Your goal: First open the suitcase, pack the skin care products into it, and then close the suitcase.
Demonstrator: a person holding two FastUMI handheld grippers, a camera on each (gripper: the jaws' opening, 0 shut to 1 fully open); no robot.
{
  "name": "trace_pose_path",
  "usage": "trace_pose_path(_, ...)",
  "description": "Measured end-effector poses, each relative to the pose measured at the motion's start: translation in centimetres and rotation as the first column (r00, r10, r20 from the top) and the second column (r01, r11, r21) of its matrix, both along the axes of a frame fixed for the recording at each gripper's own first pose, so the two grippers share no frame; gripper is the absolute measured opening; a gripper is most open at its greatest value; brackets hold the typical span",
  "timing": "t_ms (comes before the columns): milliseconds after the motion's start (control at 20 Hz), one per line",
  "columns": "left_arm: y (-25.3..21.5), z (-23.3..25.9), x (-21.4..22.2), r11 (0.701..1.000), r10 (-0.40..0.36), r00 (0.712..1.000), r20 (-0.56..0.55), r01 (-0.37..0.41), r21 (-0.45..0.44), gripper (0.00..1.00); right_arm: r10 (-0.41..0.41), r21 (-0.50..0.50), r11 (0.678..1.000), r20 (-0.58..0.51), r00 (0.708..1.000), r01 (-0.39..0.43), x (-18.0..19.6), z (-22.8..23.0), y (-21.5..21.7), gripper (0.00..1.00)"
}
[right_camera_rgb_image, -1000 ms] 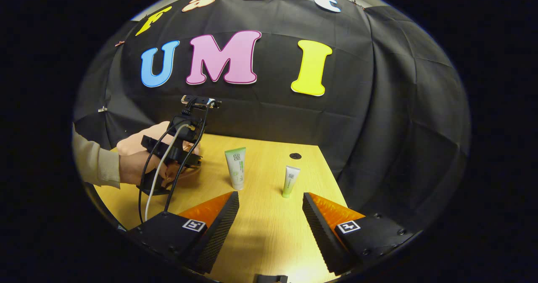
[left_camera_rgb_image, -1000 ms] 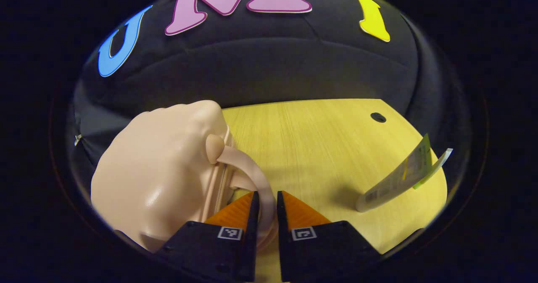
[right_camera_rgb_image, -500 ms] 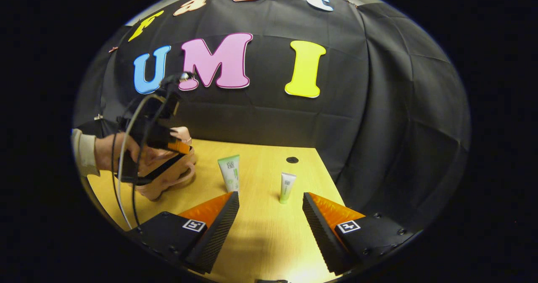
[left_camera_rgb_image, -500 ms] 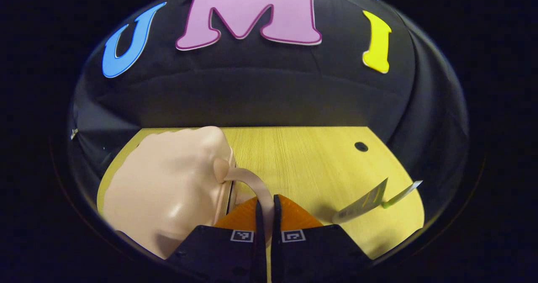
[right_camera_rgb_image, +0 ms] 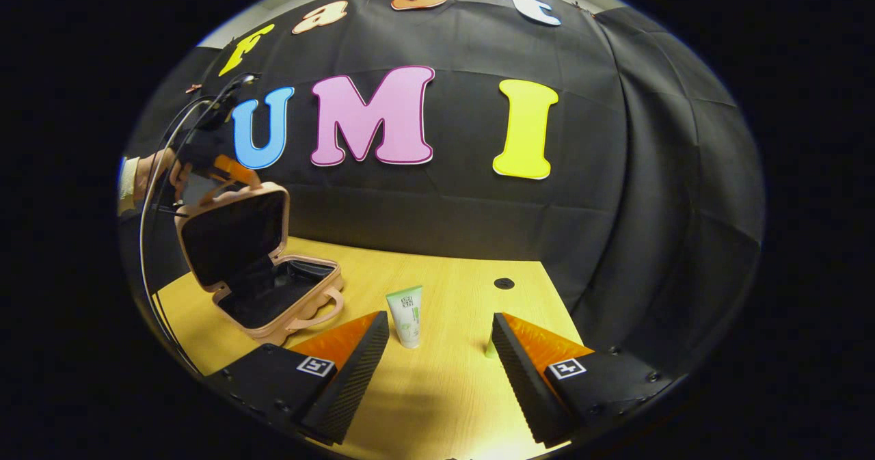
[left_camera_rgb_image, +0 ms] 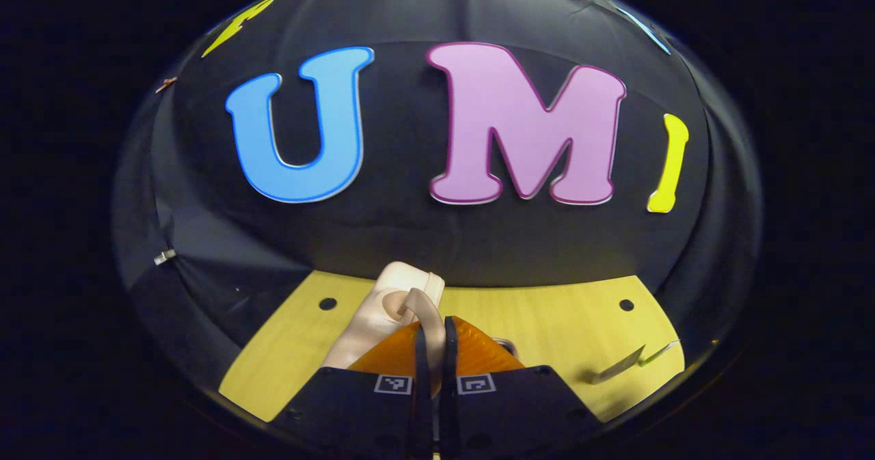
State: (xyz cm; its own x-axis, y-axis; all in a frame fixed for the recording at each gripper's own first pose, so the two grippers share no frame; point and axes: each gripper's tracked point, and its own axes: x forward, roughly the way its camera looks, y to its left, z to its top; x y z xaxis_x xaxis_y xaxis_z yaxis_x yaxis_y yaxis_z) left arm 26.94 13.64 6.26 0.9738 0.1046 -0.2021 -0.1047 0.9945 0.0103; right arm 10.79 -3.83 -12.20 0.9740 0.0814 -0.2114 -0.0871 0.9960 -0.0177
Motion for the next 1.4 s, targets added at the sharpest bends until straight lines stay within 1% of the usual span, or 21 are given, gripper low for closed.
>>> trace_pose_path(150,10.3,-0.4,0.3,0.996,0.082,0.997,0.012,-0.082,0.017,0.09,-0.028,0.023,0.999,-0.031,0.999,0.029,0.2,-0.4,0.8,0.97)
trace_pose_path(250,16.9,-2.0,1.4,0.987,0.147,0.989,0.019,-0.148,0.059,0.09,-0.063,0.010,0.998,-0.049,0.997,0.064,-0.1,-0.8,1.0,0.97)
trace_pose_path(300,20.4,-3.5,2.4,0.982,0.172,0.985,0.006,-0.172,0.079,0.09,-0.089,0.002,0.996,-0.047,0.995,0.089,-0.2,-0.7,0.9,0.97)
trace_pose_path(350,23.4,-5.5,2.9,0.980,0.187,0.982,-0.021,-0.184,0.078,0.08,-0.110,-0.005,0.994,-0.040,0.993,0.110,-0.4,-0.6,1.1,0.96)
trace_pose_path(400,25.6,-7.8,3.7,0.979,0.197,0.979,-0.059,-0.193,0.057,0.09,-0.130,-0.016,0.991,-0.039,0.991,0.130,-0.6,-0.7,1.2,0.96)
trace_pose_path(500,28.3,-12.5,5.7,0.976,0.210,0.970,-0.118,-0.215,-0.028,0.09,-0.169,-0.029,0.985,-0.049,0.984,0.168,-0.9,-1.3,1.3,0.96)
trace_pose_path(600,30.2,-17.1,6.5,0.961,0.235,0.952,-0.195,-0.258,-0.103,0.09,-0.193,0.010,0.981,-0.075,0.978,0.194,-0.6,-2.1,2.1,0.96)
trace_pose_path(700,31.5,-20.3,7.5,0.959,0.227,0.942,-0.245,-0.260,-0.110,0.09,-0.209,0.006,0.978,-0.070,0.975,0.210,0.2,-2.2,2.7,0.97)
trace_pose_path(750,31.4,-21.3,7.6,0.959,0.235,0.935,-0.267,-0.268,-0.094,0.09,-0.213,-0.007,0.977,-0.050,0.976,0.213,0.3,-1.8,2.9,0.97)
trace_pose_path(800,31.7,-22.0,7.4,0.954,0.265,0.919,-0.292,-0.294,-0.058,0.10,-0.214,-0.021,0.977,-0.031,0.976,0.213,0.5,-1.6,3.1,0.97)
trace_pose_path(850,32.1,-22.0,7.1,0.947,0.304,0.908,-0.290,-0.321,-0.013,0.22,-0.213,-0.028,0.977,-0.020,0.977,0.212,0.4,-1.3,3.1,0.97)
trace_pose_path(900,31.9,-21.4,7.1,0.947,0.314,0.913,-0.259,-0.321,0.019,0.29,-0.214,-0.031,0.976,-0.009,0.977,0.214,0.4,-1.0,3.1,0.97)
trace_pose_path(950,31.6,-20.1,7.2,0.950,0.311,0.927,-0.211,-0.310,0.040,0.38,-0.220,-0.029,0.975,-0.003,0.976,0.219,0.3,-0.8,2.9,0.97)
trace_pose_path(1000,30.9,-18.5,6.9,0.952,0.306,0.937,-0.165,-0.301,0.059,0.45,-0.224,-0.024,0.974,-0.002,0.975,0.224,0.2,-0.6,2.6,0.97)
trace_pose_path(1050,29.5,-17.1,6.5,0.952,0.303,0.946,-0.118,-0.298,0.065,0.72,-0.227,-0.022,0.974,-0.001,0.974,0.227,-0.1,-0.4,2.3,0.97)
trace_pose_path(1100,27.6,-14.1,5.2,0.958,0.286,0.955,-0.074,-0.283,0.053,0.99,-0.232,-0.023,0.972,-0.001,0.973,0.232,-0.3,-0.1,1.8,0.96)
trace_pose_path(1150,25.1,-11.7,4.4,0.966,0.258,0.966,-0.029,-0.257,0.039,0.95,-0.235,-0.022,0.972,-0.002,0.972,0.235,-0.4,0.2,1.3,0.96)
trace_pose_path(1250,19.5,-6.9,2.4,0.979,0.197,0.978,0.061,-0.200,0.039,0.96,-0.245,-0.010,0.969,-0.007,0.969,0.245,-0.6,0.7,0.1,0.96)
trace_pose_path(1350,13.1,-2.8,0.3,0.994,0.093,0.984,0.150,-0.102,0.049,0.95,-0.260,0.009,0.965,0.003,0.966,0.260,-0.7,1.7,-1.3,0.96)
trace_pose_path(1400,9.8,-1.4,-0.4,0.998,0.044,0.984,0.173,-0.051,0.038,0.95,-0.264,0.015,0.964,0.008,0.964,0.264,-0.6,2.1,-1.7,0.96)
